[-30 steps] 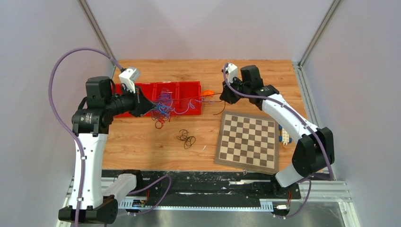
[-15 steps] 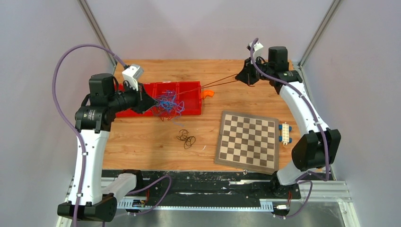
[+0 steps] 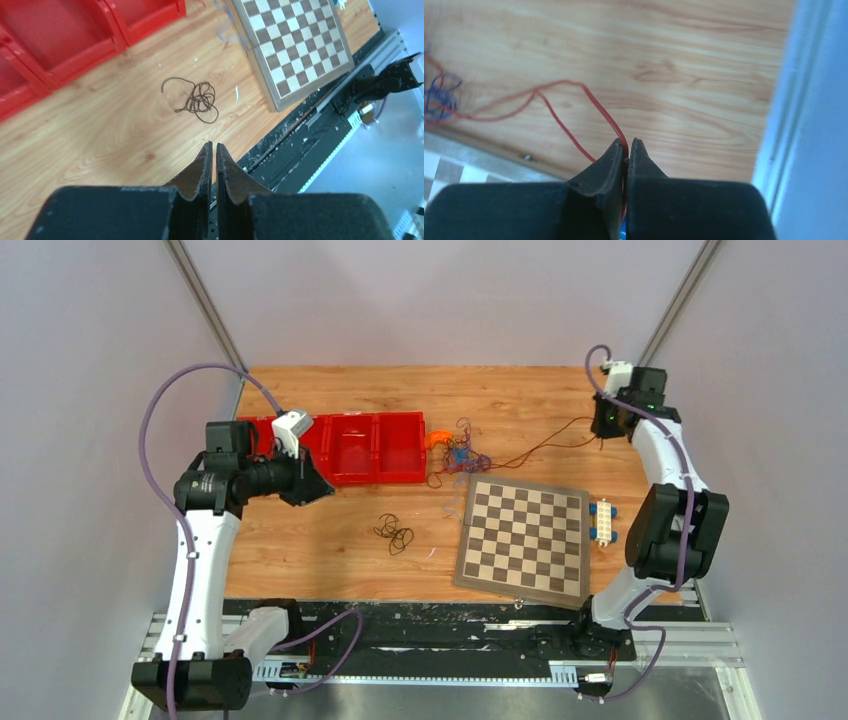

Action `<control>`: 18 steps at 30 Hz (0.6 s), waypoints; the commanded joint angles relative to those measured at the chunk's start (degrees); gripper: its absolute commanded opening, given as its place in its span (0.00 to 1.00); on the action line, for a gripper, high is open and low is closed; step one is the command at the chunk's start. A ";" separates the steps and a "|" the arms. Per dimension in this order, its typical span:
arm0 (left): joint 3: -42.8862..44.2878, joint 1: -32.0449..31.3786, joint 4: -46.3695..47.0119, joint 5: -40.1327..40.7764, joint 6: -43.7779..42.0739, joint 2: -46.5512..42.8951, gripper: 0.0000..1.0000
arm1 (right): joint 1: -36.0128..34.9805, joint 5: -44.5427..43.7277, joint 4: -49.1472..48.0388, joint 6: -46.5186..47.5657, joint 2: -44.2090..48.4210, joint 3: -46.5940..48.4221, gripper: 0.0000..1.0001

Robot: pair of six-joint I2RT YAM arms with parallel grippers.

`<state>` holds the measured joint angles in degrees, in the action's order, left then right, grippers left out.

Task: Untangle the cables

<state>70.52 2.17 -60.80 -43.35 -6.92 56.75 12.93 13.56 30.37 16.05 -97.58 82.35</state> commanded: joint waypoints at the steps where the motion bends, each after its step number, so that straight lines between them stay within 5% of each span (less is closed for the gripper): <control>1: -3.95 -0.74 5.68 -4.82 -2.82 2.57 0.12 | -7.12 1.73 0.09 4.46 4.17 -5.30 0.00; 3: -5.13 -2.71 7.17 -3.24 -3.40 3.96 0.18 | -7.13 1.46 0.68 4.93 4.03 -5.61 0.00; 5: -5.47 -6.05 8.87 -2.34 -4.36 5.34 0.35 | -7.13 4.01 1.95 5.53 4.86 -5.15 0.00; 7: -6.13 -9.48 12.84 -0.73 -3.40 6.50 0.57 | -7.13 8.19 3.06 5.60 6.21 -4.43 0.00; 8: -6.29 -11.76 14.71 0.19 -2.45 6.91 0.76 | -7.17 10.36 3.68 5.59 6.80 -3.87 0.00; 10: -6.03 -15.74 20.94 2.95 -0.46 9.81 0.94 | -7.13 13.98 5.51 5.71 7.71 -2.49 0.00; 18: 10.99 -27.96 32.94 13.22 1.37 36.57 1.00 | -7.13 14.97 7.87 5.13 10.06 -1.60 0.00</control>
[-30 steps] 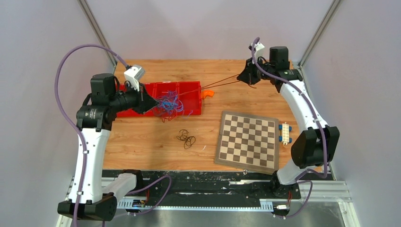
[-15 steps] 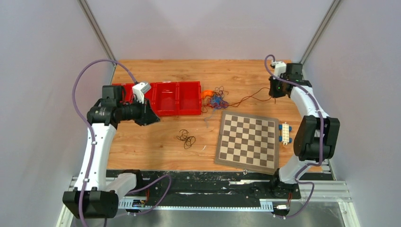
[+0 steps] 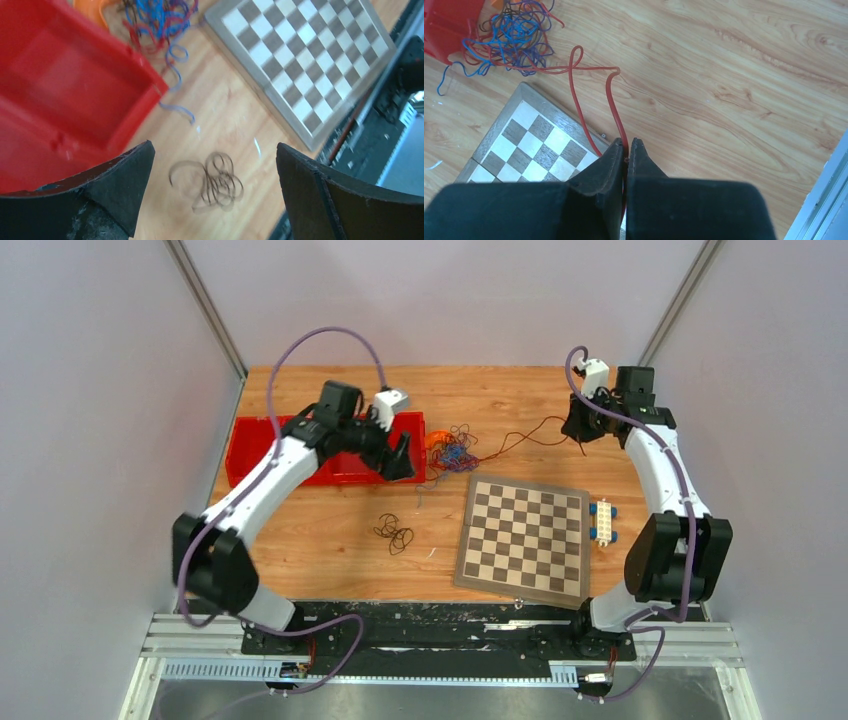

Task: Untangle the cables

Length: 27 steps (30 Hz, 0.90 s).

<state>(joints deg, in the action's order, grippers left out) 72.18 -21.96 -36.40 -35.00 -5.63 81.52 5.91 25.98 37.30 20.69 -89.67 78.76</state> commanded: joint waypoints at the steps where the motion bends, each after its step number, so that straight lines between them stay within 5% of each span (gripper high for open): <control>1: 15.30 -4.39 7.60 5.81 0.20 14.89 1.00 | -0.11 2.21 1.14 0.54 2.16 1.91 0.00; 12: 46.85 -9.70 4.85 16.25 14.53 49.21 0.98 | -0.09 -0.58 4.13 2.10 2.18 1.57 0.00; 23: 47.05 -12.92 5.26 24.76 17.29 56.17 0.72 | -0.02 -2.56 4.21 3.10 1.31 0.87 0.00; 25: 47.15 -13.64 5.13 24.13 16.47 56.36 0.60 | 0.04 -4.44 4.09 3.32 0.50 1.06 0.00; 27: 48.00 -13.96 4.17 21.94 15.66 56.16 0.34 | 0.51 -6.68 3.26 3.66 -0.54 1.00 0.00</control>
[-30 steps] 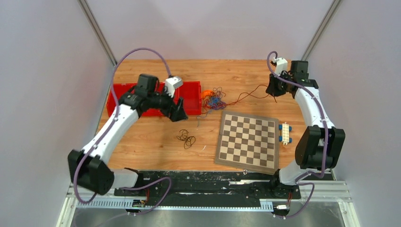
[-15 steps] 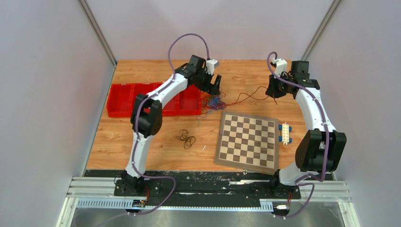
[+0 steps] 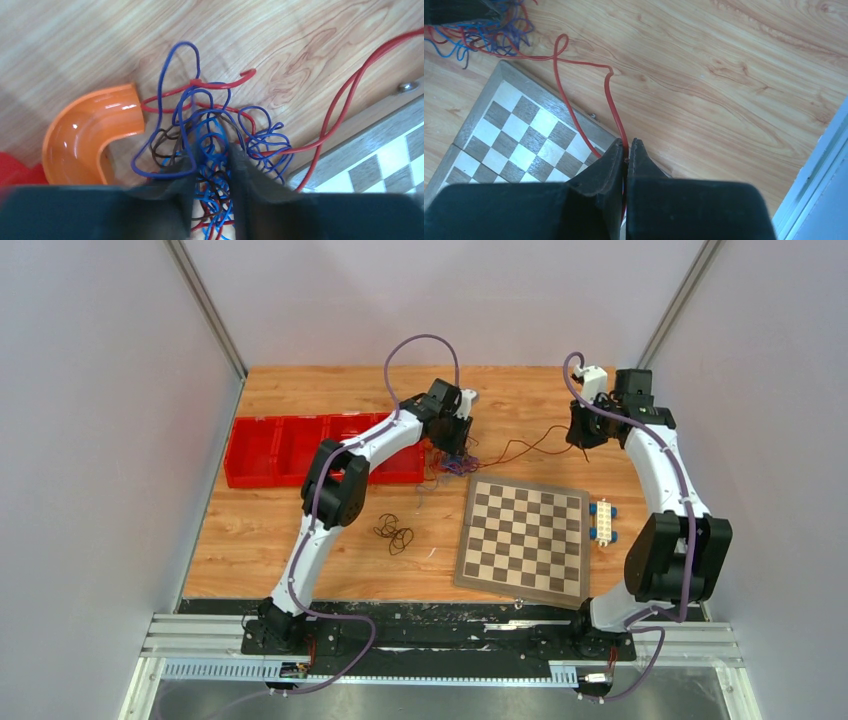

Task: Untangle the cables

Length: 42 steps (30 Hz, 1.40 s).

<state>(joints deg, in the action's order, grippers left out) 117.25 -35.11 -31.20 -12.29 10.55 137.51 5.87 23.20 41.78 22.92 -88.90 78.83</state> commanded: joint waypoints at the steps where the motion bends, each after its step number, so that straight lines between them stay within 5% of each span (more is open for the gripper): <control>1: 3.92 -0.83 -1.39 -2.09 -0.85 -0.79 0.16 | 1.00 -5.14 -1.88 1.65 -2.07 0.83 0.00; 4: 4.23 -0.83 -2.20 -4.17 -1.94 -6.38 0.00 | 2.68 -9.29 -4.46 3.14 -4.62 0.32 0.00; 16: -3.05 4.07 -11.04 -17.39 -6.42 -45.86 0.00 | 5.23 -21.56 -14.81 6.84 -16.28 0.69 0.00; 26: -11.21 22.48 -12.12 -27.18 -4.21 -66.38 0.00 | 5.16 -28.21 -20.28 9.64 -24.53 3.96 0.00; 34: -12.47 48.51 -6.95 -41.19 7.79 -71.32 0.00 | 4.90 -31.14 -20.96 10.91 -30.97 9.21 0.00; 42: -13.34 58.86 -8.97 -47.36 9.19 -72.78 0.00 | 4.85 -32.50 -21.13 11.54 -34.94 12.51 0.00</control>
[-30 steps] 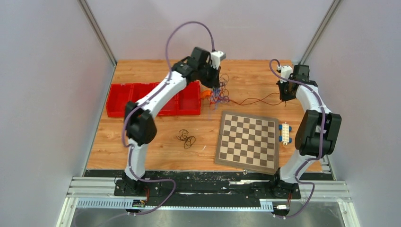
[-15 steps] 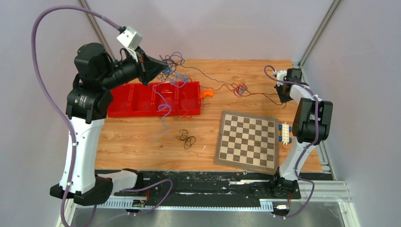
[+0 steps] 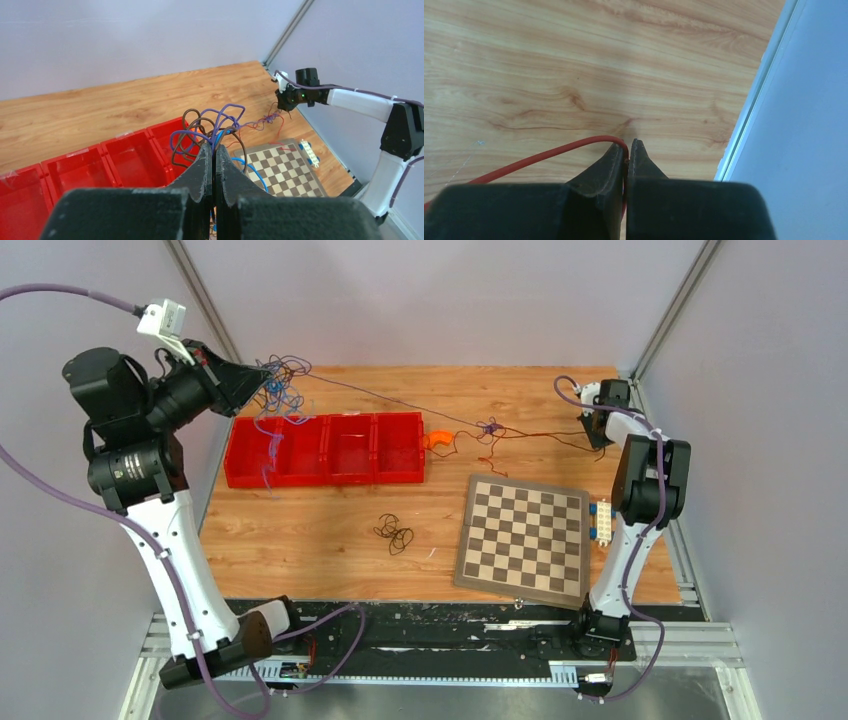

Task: Untangle the cables

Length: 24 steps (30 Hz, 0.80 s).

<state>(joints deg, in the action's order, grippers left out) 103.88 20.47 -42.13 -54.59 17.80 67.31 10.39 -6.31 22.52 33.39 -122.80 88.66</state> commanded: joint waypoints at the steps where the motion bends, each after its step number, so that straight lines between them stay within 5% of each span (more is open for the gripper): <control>1: -0.29 3.44 1.04 -4.78 -0.41 -2.82 0.00 | 0.26 -3.07 -1.89 1.21 -0.90 2.63 0.00; 13: 1.49 21.18 4.94 -8.52 6.25 -2.81 0.00 | 0.63 -7.52 -4.75 4.89 -4.43 3.50 0.00; 17: 4.45 26.62 1.30 -8.16 3.53 -1.19 0.00 | 0.66 -7.46 -4.79 4.86 -4.36 3.81 0.00; 24: 2.79 27.17 -8.42 -7.74 -8.72 -1.10 0.00 | 0.45 -7.05 -4.73 5.34 -3.32 3.77 0.00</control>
<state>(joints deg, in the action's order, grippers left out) 106.61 47.05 -44.64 -61.36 17.04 66.70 10.52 -12.23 18.52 38.04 -126.02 91.13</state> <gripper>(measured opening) 0.017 0.025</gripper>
